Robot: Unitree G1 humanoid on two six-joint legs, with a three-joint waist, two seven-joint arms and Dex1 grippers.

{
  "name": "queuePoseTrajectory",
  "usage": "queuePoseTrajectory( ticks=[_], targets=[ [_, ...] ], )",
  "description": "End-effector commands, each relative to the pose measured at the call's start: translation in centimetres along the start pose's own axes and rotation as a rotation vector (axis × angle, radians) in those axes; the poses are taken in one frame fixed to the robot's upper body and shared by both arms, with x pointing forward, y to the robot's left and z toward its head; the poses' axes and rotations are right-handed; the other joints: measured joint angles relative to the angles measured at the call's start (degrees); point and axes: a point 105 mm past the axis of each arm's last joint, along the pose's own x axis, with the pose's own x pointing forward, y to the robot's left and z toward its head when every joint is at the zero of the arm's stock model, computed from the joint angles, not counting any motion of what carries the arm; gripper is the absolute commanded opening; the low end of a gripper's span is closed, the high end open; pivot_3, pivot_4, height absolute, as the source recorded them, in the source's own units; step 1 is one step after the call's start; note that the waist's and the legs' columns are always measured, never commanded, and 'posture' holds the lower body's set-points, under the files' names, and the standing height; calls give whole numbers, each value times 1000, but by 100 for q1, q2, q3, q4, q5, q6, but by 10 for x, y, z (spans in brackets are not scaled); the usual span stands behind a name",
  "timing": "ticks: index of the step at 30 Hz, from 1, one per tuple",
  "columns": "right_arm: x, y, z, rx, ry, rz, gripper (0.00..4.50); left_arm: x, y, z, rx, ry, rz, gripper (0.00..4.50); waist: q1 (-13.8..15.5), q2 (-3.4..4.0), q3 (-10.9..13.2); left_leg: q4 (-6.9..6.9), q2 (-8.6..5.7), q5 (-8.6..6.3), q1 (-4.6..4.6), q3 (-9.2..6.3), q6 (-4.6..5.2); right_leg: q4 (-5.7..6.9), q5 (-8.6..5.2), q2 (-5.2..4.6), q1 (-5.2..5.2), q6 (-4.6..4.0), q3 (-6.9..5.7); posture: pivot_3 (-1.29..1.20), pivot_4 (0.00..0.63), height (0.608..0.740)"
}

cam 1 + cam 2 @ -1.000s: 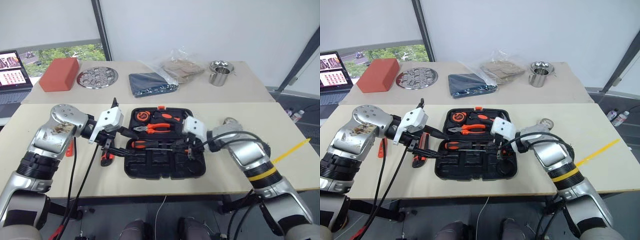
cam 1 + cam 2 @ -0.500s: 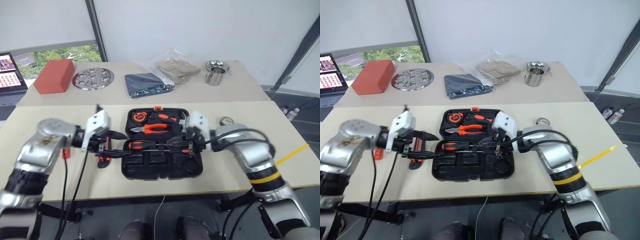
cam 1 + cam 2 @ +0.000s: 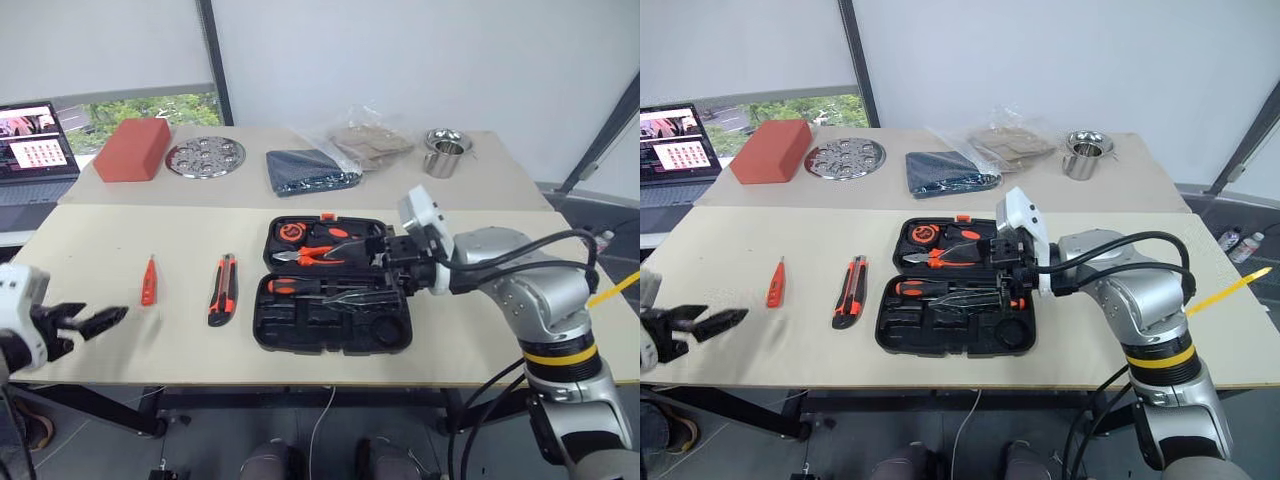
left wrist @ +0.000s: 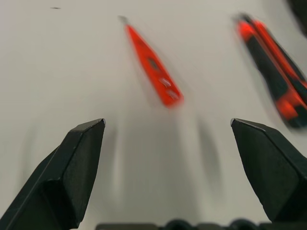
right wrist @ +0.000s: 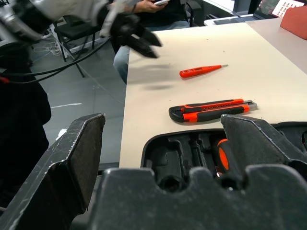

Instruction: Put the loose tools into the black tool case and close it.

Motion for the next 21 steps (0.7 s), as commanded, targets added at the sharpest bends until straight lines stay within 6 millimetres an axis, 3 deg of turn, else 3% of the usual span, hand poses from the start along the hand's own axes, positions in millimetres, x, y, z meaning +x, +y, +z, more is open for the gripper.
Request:
queuePoseTrajectory(
  ticks=[1, 8, 11, 15, 17, 19, 20, 21],
  targets=[
    [0, 7, 6, -69, -17, -16, 4477, 25, 17, 4, -84, 79, 148, 4500, -16, -13, -5, -6, -1, 1, 0, 1, 1, 3, 0, 1, -3, -1, 0, 0, 150, 734],
    [0, 13, 2, -66, -14, -38, 4477, 63, 15, -6, -72, 209, 169, 4500, -147, -27, -11, -48, 7, 36, 1, 14, 39, 3, -5, 30, -9, 2, -8, 0, 150, 734],
    [-2, 15, 0, -59, -10, -49, 4500, 71, 18, -12, -69, 243, 174, 3807, -140, -27, -12, -52, 7, 37, 12, 16, 35, -4, -16, 30, -8, 2, -6, 0, 150, 734],
    [-5, 16, -3, -51, 1, -68, 4500, 74, 20, -13, -72, 255, 169, 2297, -128, -27, -12, -52, 4, 24, 26, 17, -4, 1, -23, 16, -3, 1, 0, 0, 150, 734],
    [-8, 16, -8, -37, 23, -84, 4500, 75, 17, -1, -36, 219, 125, 1500, -115, -27, -12, -51, 2, 18, 31, 17, -15, 5, -23, 8, -1, 2, 2, 0, 150, 734],
    [-12, 17, -11, -20, 43, -93, 4500, 73, 7, 25, 92, 128, 18, 759, -97, -28, -12, -50, 2, 17, 30, 17, -16, 5, -23, 6, 0, 2, 1, 0, 150, 734],
    [-15, 19, -13, -10, 52, -95, 4500, 69, 1, 41, 122, 86, -44, 465, -78, -30, -10, -49, 1, 17, 27, 17, -16, 5, -22, 4, -3, 0, 0, 0, 150, 734],
    [-18, 21, -13, 0, 59, -97, 4500, 65, -6, 55, 147, 47, -103, 443, -60, -40, -8, -47, 1, 17, 22, 17, -16, 5, -20, 3, -7, -2, -2, 0, 150, 734]
  ],
)
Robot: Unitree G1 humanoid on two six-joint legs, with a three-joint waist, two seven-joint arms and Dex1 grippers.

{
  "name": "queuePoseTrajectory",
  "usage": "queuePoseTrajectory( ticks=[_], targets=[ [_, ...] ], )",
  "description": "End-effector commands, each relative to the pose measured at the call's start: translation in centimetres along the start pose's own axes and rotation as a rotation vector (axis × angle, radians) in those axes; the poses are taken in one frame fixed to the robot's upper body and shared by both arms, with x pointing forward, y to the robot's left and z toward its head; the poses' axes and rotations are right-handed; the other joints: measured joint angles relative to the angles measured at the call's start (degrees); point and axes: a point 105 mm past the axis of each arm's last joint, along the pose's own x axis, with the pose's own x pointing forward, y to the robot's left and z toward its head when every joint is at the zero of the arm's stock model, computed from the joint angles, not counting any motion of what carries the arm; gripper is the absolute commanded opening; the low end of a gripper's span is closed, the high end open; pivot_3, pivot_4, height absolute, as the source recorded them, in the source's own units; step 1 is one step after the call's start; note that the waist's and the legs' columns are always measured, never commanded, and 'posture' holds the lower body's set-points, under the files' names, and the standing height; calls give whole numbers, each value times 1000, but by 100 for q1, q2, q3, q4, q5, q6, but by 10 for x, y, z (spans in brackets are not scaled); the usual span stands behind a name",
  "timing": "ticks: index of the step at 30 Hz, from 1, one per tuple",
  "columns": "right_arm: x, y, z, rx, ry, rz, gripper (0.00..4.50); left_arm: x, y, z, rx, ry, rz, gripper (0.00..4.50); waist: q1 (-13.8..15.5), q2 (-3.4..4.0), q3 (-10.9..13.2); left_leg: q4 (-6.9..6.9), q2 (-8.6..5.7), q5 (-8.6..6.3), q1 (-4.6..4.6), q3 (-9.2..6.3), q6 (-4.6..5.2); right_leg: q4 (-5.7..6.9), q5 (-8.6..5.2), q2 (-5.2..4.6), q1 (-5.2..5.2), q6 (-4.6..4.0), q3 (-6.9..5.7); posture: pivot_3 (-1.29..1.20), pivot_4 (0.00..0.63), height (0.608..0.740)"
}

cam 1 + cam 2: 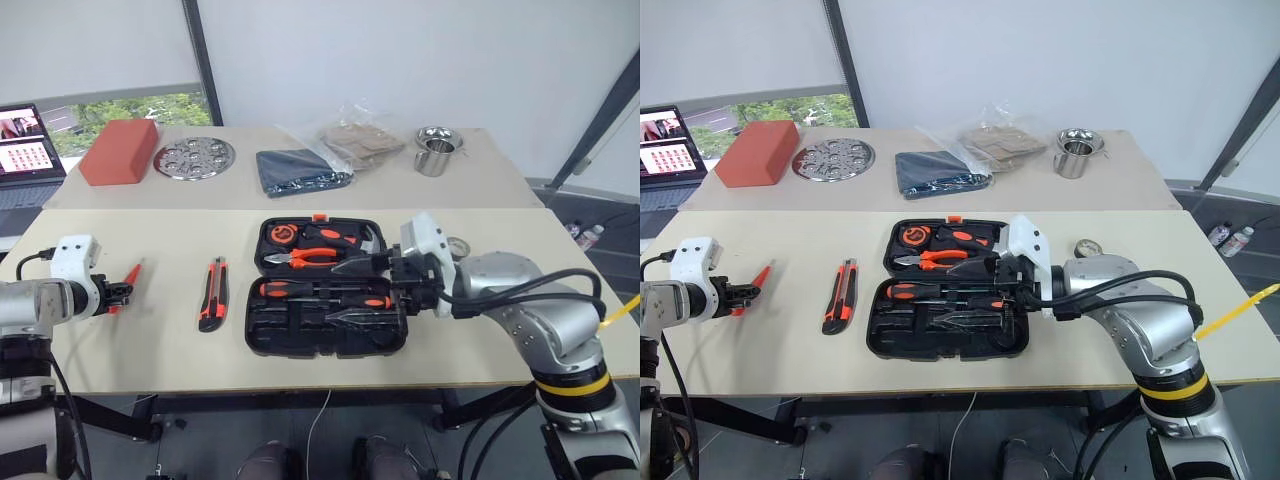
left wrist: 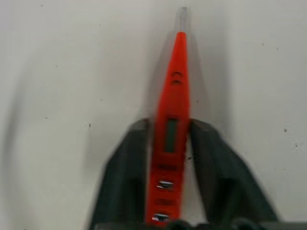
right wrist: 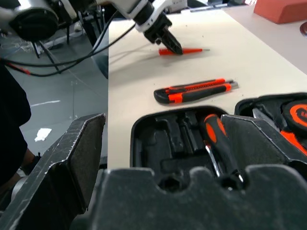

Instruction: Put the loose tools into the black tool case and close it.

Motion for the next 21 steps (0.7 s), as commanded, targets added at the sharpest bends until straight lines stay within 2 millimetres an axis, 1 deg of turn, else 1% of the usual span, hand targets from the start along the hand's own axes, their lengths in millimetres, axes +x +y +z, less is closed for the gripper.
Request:
queuePoseTrajectory(
  ticks=[1, 2, 3, 4, 5, 6, 8, 11, 13, 17, 19, 21],
  targets=[
    [-12, 7, 7, -10, 0, -16, 4500, -27, -24, 57, 155, -177, -217, 443, 33, -21, 3, 1, 1, 0, -8, -1, 0, -1, 0, 0, -6, -1, -4, 0, 150, 734],
    [-15, 9, 6, -5, 6, -19, 4500, -35, -37, 68, 213, -206, -307, 443, 42, -36, 7, 6, 2, 0, -20, -4, 0, -1, 2, 0, -13, -5, -9, 0, 150, 734],
    [-18, 11, 5, -1, 12, -23, 4500, -44, -51, 74, 288, -220, -397, 443, 45, -44, 8, 9, 3, 0, -30, -8, 0, -2, 4, 1, -19, -7, -13, 0, 150, 734],
    [-21, 13, 4, 2, 20, -34, 4500, -54, -72, 76, 398, -218, -516, 443, 43, -45, 7, 9, 3, 1, -32, -8, 1, -5, 4, 2, -20, -7, -13, 0, 150, 734],
    [-24, 14, 2, 5, 29, -46, 4500, -62, -91, 72, 496, -198, -624, 443, 38, -45, 7, 11, 2, 1, -31, -6, 2, -9, 4, 1, -17, -7, -11, 0, 150, 734],
    [-26, 15, -1, 9, 40, -61, 4500, -68, -109, 65, 610, -162, -727, 443, 36, -45, 7, 11, 2, 2, -31, -6, 3, -12, 4, 1, -15, -6, -11, 0, 150, 734],
    [-31, 18, -5, 13, 58, -84, 4500, -72, -136, 51, 753, -88, -873, 443, 48, -42, 5, 7, -1, 12, -29, -5, 27, -20, 0, 0, -11, 0, -11, 0, 150, 734],
    [-35, 21, -10, 17, 68, -131, 4500, -64, -176, 33, 960, -20, -1054, 443, 70, -41, 5, 5, -1, 20, -29, -5, 41, -17, -6, 3, -10, 1, -11, 0, 150, 734],
    [-35, 22, -10, 24, 61, -159, 4500, -53, -198, 30, 1018, -2, -1115, 443, 82, -43, 6, 10, 1, 24, -29, -5, 48, -12, -9, 7, -8, 3, -11, 0, 150, 734],
    [-33, 26, -11, 29, 51, -197, 4500, -27, -224, 27, 1093, 37, -1134, 443, 73, -45, 7, 22, 3, 32, -34, -6, 63, -13, -19, 10, -7, 27, -6, 0, 150, 734],
    [-33, 26, -11, 33, 50, -223, 4500, -15, -233, 26, 1114, 56, -1131, 443, 66, -45, 7, 24, 3, 34, -33, -6, 70, -10, -17, 10, -7, 27, 0, 0, 150, 734],
    [-35, 26, -12, 37, 51, -249, 4500, -4, -238, 25, 1130, 79, -1120, 443, 68, -45, 7, 24, 3, 35, -33, -6, 75, -9, -12, 10, -8, 20, 0, 0, 150, 734]
  ],
)
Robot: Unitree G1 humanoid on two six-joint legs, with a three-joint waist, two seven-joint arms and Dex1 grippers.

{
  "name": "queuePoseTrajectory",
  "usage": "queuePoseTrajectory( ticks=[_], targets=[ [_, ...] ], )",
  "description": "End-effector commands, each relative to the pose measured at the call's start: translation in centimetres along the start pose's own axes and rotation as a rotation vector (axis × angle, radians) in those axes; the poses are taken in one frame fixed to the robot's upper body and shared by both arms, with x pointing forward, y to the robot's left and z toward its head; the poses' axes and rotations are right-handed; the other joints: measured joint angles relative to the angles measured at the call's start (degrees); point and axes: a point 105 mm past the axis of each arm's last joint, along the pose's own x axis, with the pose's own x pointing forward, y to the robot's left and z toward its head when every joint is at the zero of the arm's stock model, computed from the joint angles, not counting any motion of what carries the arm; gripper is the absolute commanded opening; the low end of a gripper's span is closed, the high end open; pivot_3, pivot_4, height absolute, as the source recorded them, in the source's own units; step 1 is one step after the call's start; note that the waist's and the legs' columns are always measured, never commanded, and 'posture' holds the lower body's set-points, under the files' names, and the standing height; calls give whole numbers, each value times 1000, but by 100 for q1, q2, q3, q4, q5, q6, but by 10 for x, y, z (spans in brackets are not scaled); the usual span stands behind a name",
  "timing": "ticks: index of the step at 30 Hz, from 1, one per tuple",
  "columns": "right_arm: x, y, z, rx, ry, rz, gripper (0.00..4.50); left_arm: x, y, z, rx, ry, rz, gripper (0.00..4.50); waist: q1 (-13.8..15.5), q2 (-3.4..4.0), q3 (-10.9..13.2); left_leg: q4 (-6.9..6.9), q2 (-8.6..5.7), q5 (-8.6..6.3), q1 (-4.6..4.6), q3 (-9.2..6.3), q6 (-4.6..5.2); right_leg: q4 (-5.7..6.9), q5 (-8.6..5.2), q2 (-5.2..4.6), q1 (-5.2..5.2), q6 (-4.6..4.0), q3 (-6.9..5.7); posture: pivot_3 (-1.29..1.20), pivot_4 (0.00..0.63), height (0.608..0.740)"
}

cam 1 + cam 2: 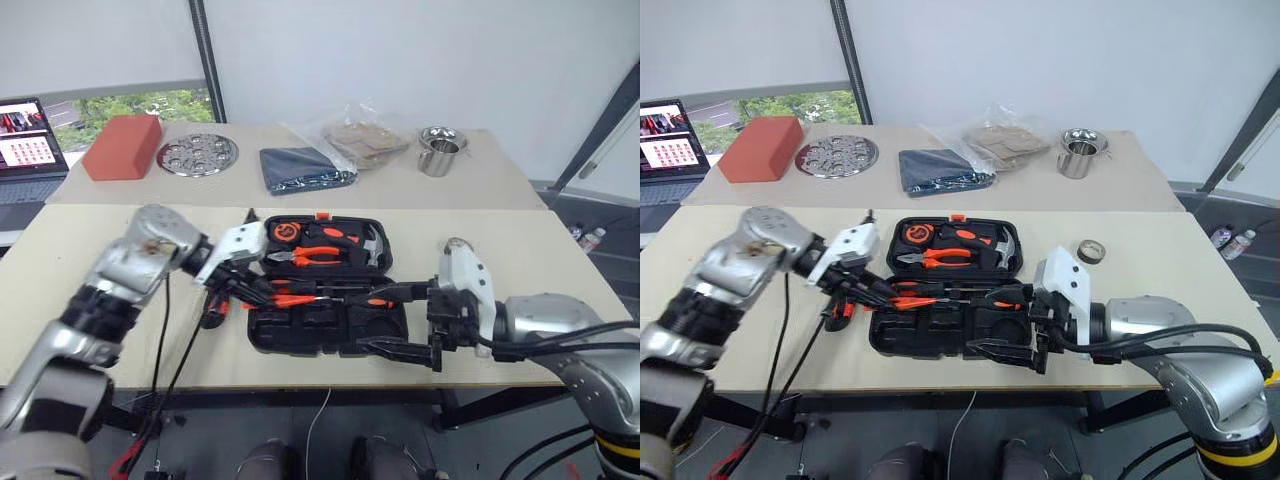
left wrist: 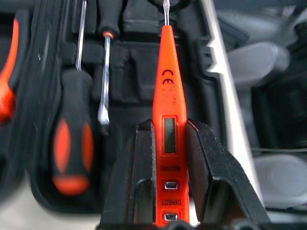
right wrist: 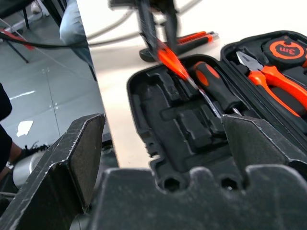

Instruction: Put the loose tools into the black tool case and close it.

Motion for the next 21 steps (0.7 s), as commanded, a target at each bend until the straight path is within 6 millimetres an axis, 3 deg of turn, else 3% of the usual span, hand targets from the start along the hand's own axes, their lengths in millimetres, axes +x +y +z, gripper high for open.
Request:
queuePoseTrajectory(
  ticks=[1, 10, 11, 12, 17, 19, 21],
  targets=[
    [-6, 0, 7, -25, -22, -59, 4500, 9, 14, -5, 19, 62, 15, 443, 7, 0, 0, 0, 0, 0, 0, -1, 2, 0, 3, 0, 0, -5, -1, 0, 150, 734],
    [-10, 0, 4, -7, -25, -112, 4500, 24, 13, -3, 1, 21, -42, 443, 18, 0, 0, 29, 0, -17, -17, -8, 32, -2, 8, -3, 1, -13, -5, 0, 150, 734],
    [-10, 0, 4, -5, -25, -113, 4500, 24, 12, 0, -11, 2, -48, 1443, 16, 0, 0, 35, -1, -19, -20, -8, 35, -3, 9, -4, 1, -10, -4, 0, 150, 734],
    [-10, 0, 4, -1, -26, -115, 4500, 24, 12, 3, -12, -13, -47, 1499, 15, 0, 0, 42, 0, -22, -25, -9, 40, -3, 10, -5, 1, -6, -4, 0, 150, 734],
    [-10, -5, 3, 10, -22, -118, 4500, 13, 12, 14, -39, -80, -33, 3502, 14, 0, 0, 75, 0, -36, -44, -14, 63, -4, 13, -9, -1, 12, -6, 0, 150, 734],
    [-9, -6, 2, 12, -20, -118, 4500, 7, 12, 20, -64, -124, -28, 4145, 16, 0, 0, 77, 0, -37, -45, -14, 65, -5, 14, -9, 0, 13, -5, 0, 150, 734],
    [-8, -8, 2, 14, -19, -117, 4500, 1, 13, 22, -71, -163, -5, 4145, 12, 0, 0, 78, 0, -38, -45, -14, 67, -4, 14, -10, 0, 14, -5, 0, 150, 734]
  ],
)
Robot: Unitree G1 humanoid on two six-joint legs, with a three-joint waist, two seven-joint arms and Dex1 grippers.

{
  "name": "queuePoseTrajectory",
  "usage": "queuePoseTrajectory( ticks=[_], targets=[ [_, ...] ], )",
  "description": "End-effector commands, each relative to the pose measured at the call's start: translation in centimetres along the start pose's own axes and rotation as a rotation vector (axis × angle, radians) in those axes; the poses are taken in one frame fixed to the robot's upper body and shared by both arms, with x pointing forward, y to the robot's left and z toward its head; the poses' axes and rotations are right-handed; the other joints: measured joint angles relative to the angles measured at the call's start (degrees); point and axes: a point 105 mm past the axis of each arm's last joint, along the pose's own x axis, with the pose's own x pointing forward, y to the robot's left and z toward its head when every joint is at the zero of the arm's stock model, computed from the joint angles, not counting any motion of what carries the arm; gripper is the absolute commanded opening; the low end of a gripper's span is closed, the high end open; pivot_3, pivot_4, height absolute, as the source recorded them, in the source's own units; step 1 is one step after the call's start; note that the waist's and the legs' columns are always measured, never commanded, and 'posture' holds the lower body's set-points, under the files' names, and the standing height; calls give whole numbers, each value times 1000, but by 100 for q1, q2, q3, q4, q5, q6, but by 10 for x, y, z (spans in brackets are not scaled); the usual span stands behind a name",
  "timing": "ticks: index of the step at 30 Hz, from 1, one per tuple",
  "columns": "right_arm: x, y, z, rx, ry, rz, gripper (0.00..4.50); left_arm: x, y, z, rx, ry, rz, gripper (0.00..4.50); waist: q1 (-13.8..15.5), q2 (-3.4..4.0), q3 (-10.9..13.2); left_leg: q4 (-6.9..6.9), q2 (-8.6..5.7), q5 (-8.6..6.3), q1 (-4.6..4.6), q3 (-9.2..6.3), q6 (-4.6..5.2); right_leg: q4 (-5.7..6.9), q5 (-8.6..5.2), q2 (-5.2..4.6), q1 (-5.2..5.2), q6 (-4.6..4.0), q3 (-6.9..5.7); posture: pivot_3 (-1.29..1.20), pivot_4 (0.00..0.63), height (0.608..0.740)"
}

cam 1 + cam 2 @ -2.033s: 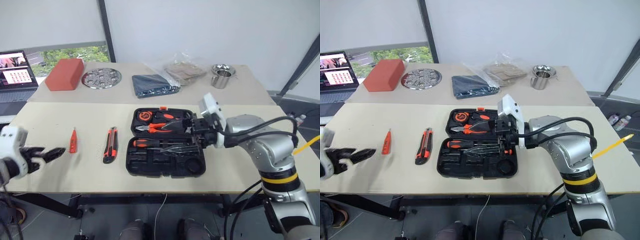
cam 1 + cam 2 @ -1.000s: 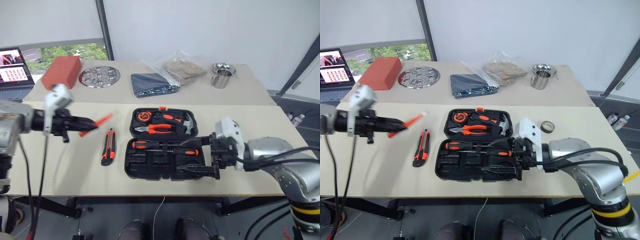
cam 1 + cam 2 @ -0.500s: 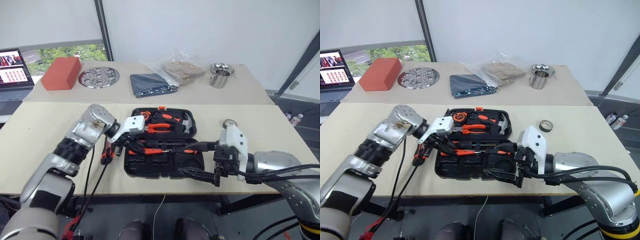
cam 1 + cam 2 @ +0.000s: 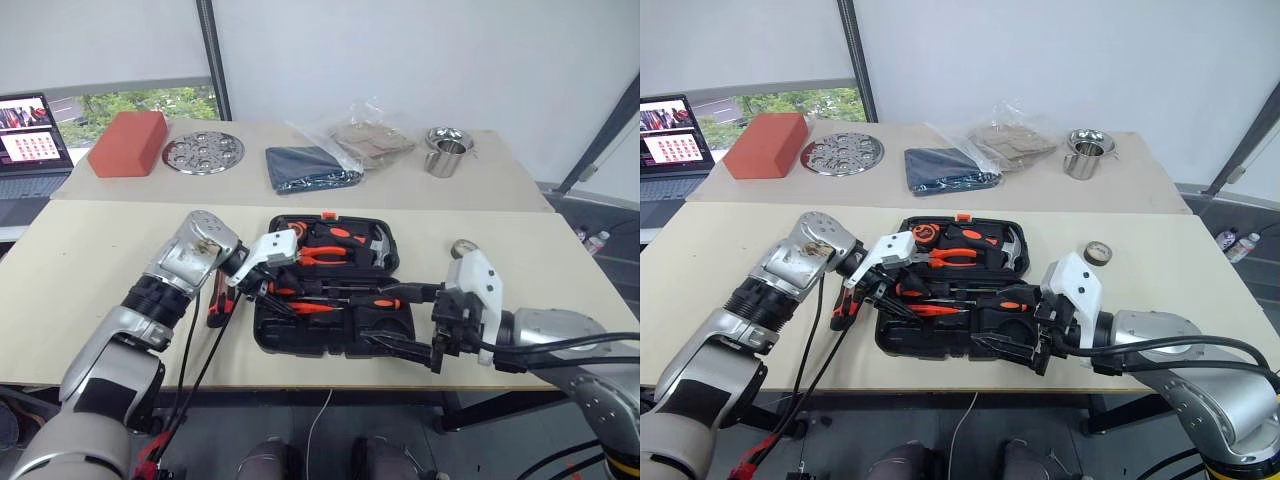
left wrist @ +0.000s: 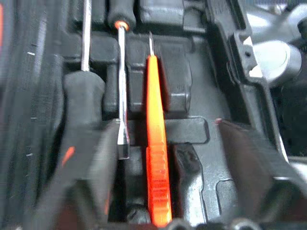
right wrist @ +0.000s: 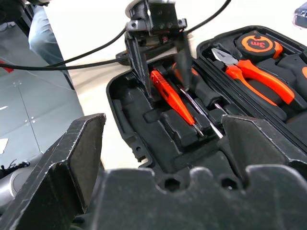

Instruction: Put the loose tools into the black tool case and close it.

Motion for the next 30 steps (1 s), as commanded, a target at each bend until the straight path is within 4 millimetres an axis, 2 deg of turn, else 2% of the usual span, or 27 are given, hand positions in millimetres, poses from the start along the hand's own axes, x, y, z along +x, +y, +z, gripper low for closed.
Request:
queuePoseTrajectory(
  ticks=[1, 2, 4, 8, 11, 12, 19, 30],
  targets=[
    [0, -3, 6, -27, -16, 1, 4500, -18, 0, 16, 17, -102, 47, 3874, -7, 0, 0, 0, 0, 0, 0, 1, 0, 0, 0, 0, 0, 0, 0, 0, 150, 734],
    [1, -3, 6, -26, -17, 2, 4500, -18, 1, 15, 16, -111, 58, 3767, -8, 0, 0, 0, 0, 0, 0, 0, 0, 1, 0, 0, -1, 0, 0, 0, 150, 734],
    [2, -4, 7, -26, -20, 3, 4500, -16, 0, 9, 33, -140, 68, 3127, -11, 2, -1, 0, 0, 0, 1, 0, 0, 1, 1, 0, 0, -1, 1, 0, 150, 734],
    [3, -5, 7, -25, -21, 4, 4500, -8, -7, -1, 128, -184, 77, 1611, -13, 2, -1, -1, 0, 0, 5, 1, -1, 1, 1, 0, 1, -2, 4, 0, 150, 734],
    [2, -5, 6, -24, -17, 3, 4500, -6, -13, 4, 177, -273, 87, 543, 12, 1, -1, 0, 0, 0, 1, 1, -1, 0, 2, -3, 0, -4, 1, 0, 150, 734],
    [2, -5, 6, -23, -15, 1, 4500, -5, -15, 4, 186, -291, 98, 48, 18, 2, -1, 1, 0, 0, -1, 1, -1, -1, 3, -4, 0, -4, -2, 0, 150, 734],
    [1, -5, 5, -16, -12, -5, 4500, 7, -11, -23, 189, -220, 188, 48, -8, 4, -2, 1, -1, -1, 6, 1, -1, -3, 6, -6, 5, 0, 2, 0, 150, 734],
    [2, -2, 1, 2, -6, 4, 4500, 12, -3, -35, 188, -206, 231, 48, 8, 4, -3, 1, -1, -1, 6, 1, 0, -3, 7, -8, 7, 0, 0, 0, 150, 734]
  ],
)
